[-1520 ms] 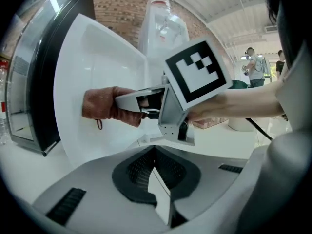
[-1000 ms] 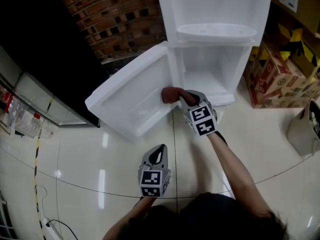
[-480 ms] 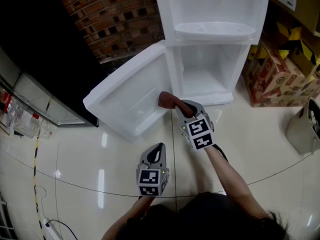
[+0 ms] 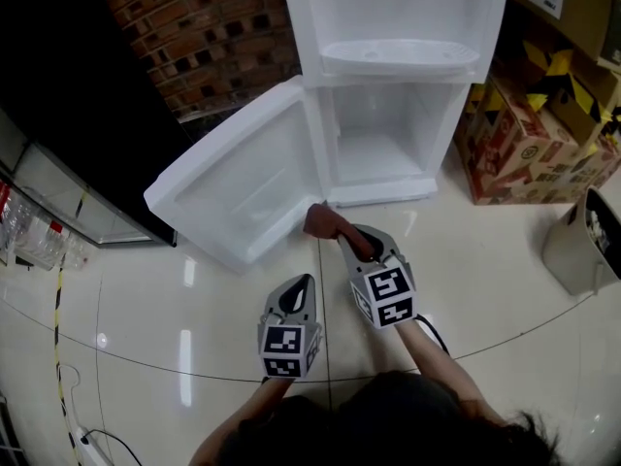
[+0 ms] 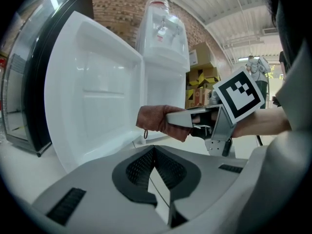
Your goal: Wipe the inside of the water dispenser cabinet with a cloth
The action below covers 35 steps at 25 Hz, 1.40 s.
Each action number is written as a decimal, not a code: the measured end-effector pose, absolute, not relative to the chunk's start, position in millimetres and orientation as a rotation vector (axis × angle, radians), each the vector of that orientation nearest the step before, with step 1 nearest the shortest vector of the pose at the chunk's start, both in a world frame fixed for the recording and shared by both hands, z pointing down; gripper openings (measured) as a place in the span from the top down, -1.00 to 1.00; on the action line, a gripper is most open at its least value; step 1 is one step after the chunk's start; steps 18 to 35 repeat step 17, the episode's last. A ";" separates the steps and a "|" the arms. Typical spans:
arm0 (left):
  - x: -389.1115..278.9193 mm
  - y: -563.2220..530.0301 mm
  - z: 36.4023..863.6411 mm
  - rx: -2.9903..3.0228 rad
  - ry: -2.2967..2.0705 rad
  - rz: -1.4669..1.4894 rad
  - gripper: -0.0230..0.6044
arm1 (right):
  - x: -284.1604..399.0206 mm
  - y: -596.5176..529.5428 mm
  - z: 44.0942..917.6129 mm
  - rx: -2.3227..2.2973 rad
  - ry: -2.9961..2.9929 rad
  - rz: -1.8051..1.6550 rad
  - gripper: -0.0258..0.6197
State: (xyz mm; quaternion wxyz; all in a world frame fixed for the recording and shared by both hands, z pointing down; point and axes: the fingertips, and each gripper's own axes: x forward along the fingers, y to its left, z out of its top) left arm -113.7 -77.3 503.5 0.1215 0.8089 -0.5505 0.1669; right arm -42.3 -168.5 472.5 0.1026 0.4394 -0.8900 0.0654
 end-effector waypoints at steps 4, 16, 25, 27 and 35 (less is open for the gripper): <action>-111.6 -78.2 497.8 2.373 -1.601 0.481 0.97 | -41.9 -162.5 472.3 1.310 -2.635 0.193 0.68; -114.7 -77.6 497.1 2.367 -1.615 0.482 0.97 | -36.2 -161.7 477.9 1.334 -2.627 0.177 0.68; -115.8 -77.2 497.9 2.365 -1.619 0.484 0.97 | -34.9 -162.0 479.6 1.339 -2.623 0.172 0.68; -115.8 -77.2 497.9 2.365 -1.619 0.484 0.97 | -34.9 -162.0 479.6 1.339 -2.623 0.172 0.68; -115.8 -77.2 497.9 2.365 -1.619 0.484 0.97 | -34.9 -162.0 479.6 1.339 -2.623 0.172 0.68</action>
